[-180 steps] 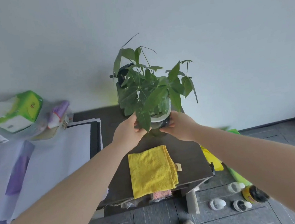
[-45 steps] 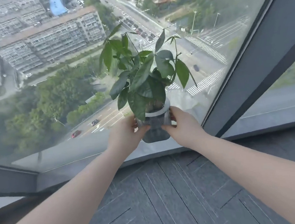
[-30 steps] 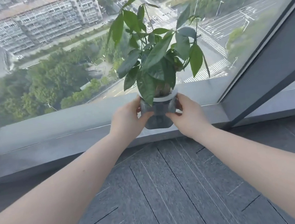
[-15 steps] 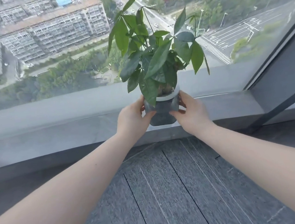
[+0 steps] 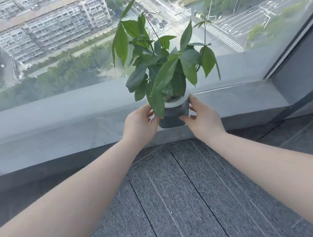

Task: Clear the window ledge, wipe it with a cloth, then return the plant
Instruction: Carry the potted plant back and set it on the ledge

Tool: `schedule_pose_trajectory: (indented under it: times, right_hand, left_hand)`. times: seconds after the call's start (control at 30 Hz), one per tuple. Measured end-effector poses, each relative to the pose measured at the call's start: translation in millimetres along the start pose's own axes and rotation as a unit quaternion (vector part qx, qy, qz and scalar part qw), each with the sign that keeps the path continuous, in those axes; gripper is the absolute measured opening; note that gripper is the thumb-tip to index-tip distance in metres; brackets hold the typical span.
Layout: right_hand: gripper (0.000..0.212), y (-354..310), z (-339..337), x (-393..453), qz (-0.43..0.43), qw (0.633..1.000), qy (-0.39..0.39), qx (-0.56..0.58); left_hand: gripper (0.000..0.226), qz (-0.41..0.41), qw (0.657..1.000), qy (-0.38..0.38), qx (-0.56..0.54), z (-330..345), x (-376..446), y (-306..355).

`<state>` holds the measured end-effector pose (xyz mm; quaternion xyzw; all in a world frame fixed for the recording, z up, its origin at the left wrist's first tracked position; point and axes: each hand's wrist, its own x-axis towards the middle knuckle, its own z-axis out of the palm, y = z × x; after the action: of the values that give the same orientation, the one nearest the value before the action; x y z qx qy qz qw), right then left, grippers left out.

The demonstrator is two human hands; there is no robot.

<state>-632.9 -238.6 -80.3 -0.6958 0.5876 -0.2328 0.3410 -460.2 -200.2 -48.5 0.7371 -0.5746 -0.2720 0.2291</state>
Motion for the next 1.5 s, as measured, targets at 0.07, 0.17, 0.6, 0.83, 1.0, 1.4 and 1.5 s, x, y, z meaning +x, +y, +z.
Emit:
schedule_pose_trajectory:
  times: [0.07, 0.17, 0.6, 0.83, 1.0, 1.4, 1.5]
  right_hand:
    - [0.063, 3.7, 2.1, 1.1, 0.001, 1.0, 0.002, 0.001]
    - [0.05, 4.9, 3.5, 5.8, 0.024, 0.999, 0.007, 0.02]
    - [0.033, 10.7, 9.6, 9.9, 0.09, 0.993, -0.045, -0.057]
    - [0.046, 6.0, -5.8, -1.9, 0.135, 0.983, -0.073, -0.103]
    - [0.038, -17.7, -37.8, -40.6, 0.16, 0.973, -0.11, -0.128]
    - [0.03, -210.7, -192.3, -103.8, 0.152, 0.947, -0.22, -0.178]
    - [0.03, -275.1, -242.6, -115.6, 0.147, 0.939, -0.242, -0.197]
  left_hand:
    - [0.02, 0.003, 1.0, 0.001, -0.029, 4.3, 1.0, -1.9]
    - [0.029, -0.007, 0.999, -0.005, -0.05, 12.0, -0.9, -5.2]
    - [0.049, -0.004, 0.999, -0.016, -0.049, 19.9, -0.6, -16.0]
    - [0.076, -0.06, 0.997, -0.046, -0.022, 16.0, -11.2, -11.9]
    - [0.062, -0.086, 0.986, -0.125, 0.071, -19.1, -38.0, -0.4]
    - [0.043, -0.045, 0.935, -0.311, 0.164, -205.3, -117.7, 134.8]
    - [0.041, -0.025, 0.931, -0.311, 0.187, -275.4, -131.7, 177.9]
